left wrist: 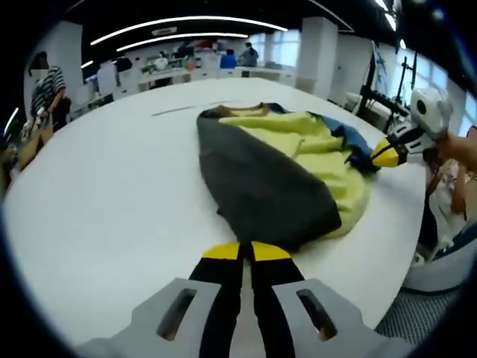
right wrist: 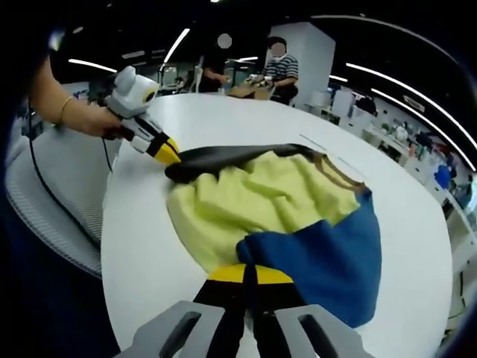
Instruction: Fold the garment on the visible template until the final outline fits inside the template.
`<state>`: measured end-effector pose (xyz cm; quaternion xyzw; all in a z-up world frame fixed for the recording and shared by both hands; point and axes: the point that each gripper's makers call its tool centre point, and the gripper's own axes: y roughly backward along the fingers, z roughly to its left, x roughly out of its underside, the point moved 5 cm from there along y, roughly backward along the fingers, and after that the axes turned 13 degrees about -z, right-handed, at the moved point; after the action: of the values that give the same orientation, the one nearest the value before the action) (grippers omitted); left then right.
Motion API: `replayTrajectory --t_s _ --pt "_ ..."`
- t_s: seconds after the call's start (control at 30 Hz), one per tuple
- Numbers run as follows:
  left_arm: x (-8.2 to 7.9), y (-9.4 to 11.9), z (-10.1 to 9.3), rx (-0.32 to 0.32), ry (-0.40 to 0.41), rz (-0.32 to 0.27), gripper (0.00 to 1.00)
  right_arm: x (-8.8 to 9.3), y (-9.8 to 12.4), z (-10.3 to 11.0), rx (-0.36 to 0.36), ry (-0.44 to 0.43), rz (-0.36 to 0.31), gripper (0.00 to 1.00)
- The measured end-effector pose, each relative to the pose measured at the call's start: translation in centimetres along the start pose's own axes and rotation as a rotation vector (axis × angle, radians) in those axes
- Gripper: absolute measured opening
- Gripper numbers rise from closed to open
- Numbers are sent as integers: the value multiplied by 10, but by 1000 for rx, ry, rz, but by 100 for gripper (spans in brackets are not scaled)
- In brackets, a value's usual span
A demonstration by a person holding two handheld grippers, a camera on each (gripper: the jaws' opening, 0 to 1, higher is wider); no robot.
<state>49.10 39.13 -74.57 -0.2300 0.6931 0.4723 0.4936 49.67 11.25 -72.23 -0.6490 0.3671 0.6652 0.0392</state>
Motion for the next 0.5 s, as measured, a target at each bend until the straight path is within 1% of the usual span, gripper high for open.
replayTrajectory --t_s 0.1,0.27,0.33,0.4,0.5 --pt "-7 4 0 1 24 -31 1 -7 4 -4 12 -4 -19 0" --pt "-18 8 7 -2 23 -63 1 -21 12 -15 40 -30 -68 0" --pt "-27 9 14 -17 51 -100 0 -25 15 -20 55 -54 -79 0" --pt "-35 11 23 -34 58 -128 0 -31 20 -27 70 -68 -95 0" --pt "-42 14 34 -60 44 -133 0 -39 29 -38 102 -65 -111 0"
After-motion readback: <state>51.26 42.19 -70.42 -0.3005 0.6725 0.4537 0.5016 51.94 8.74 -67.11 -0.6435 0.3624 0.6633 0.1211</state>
